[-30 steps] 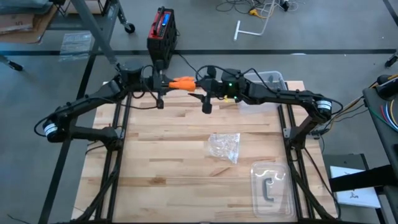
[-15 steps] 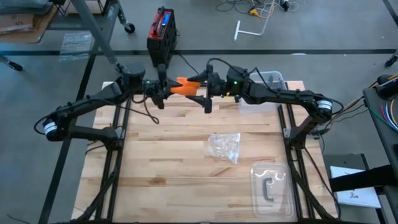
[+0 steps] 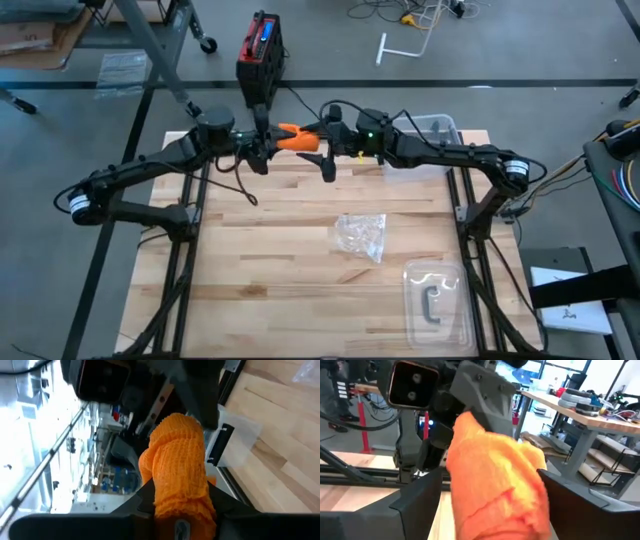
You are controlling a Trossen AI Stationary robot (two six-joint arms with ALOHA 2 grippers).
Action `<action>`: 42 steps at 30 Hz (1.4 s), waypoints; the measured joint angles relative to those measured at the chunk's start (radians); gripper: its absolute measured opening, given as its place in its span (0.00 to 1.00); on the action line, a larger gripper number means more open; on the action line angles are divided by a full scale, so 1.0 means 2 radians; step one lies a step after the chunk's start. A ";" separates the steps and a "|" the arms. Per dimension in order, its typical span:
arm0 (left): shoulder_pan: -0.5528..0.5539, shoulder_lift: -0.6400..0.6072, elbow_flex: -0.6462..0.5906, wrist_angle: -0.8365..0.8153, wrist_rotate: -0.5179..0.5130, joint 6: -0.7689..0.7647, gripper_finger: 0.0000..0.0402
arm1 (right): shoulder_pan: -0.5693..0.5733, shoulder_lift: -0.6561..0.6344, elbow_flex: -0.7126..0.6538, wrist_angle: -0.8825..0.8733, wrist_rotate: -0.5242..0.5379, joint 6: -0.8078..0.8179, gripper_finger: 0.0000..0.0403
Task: Roll bandage
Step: Roll the orange bandage
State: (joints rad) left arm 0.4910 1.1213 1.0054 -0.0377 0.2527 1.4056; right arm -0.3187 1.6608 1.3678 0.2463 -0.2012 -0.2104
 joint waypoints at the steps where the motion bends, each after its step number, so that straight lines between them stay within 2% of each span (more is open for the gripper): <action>1: -0.001 0.000 0.000 0.002 0.000 0.000 0.19 | 0.000 0.000 0.000 -0.002 0.000 0.000 0.76; 6: -0.002 0.000 0.000 0.006 0.000 -0.002 0.23 | 0.000 0.000 0.000 0.009 0.000 0.009 0.65; 14: -0.002 0.000 0.000 0.005 0.000 -0.012 0.28 | 0.000 0.000 0.001 0.012 -0.006 0.017 0.43; 16: -0.002 0.000 0.000 0.010 -0.004 -0.042 0.30 | 0.000 0.000 0.001 0.011 -0.004 0.008 0.38; 20: -0.002 -0.005 0.004 0.016 -0.006 -0.158 0.37 | 0.000 -0.002 0.003 0.015 -0.001 -0.048 0.31; 25: 0.000 -0.022 0.005 -0.002 -0.011 -0.282 0.50 | 0.003 -0.004 0.003 0.010 0.020 -0.184 0.29; 30: 0.000 -0.029 0.005 -0.033 -0.003 -0.355 0.63 | 0.005 -0.003 0.003 -0.015 0.061 -0.320 0.29; 36: -0.014 -0.029 0.009 -0.030 0.000 -0.370 0.74 | 0.005 0.001 0.001 -0.042 0.102 -0.431 0.28; 42: -0.020 -0.015 0.009 -0.008 -0.001 -0.367 0.80 | 0.009 0.005 0.001 -0.038 0.117 -0.448 0.28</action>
State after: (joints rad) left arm 0.4519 1.0923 1.0225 -0.0536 0.2514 0.6706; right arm -0.3016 1.6711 1.3697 0.1702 0.0319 -1.1068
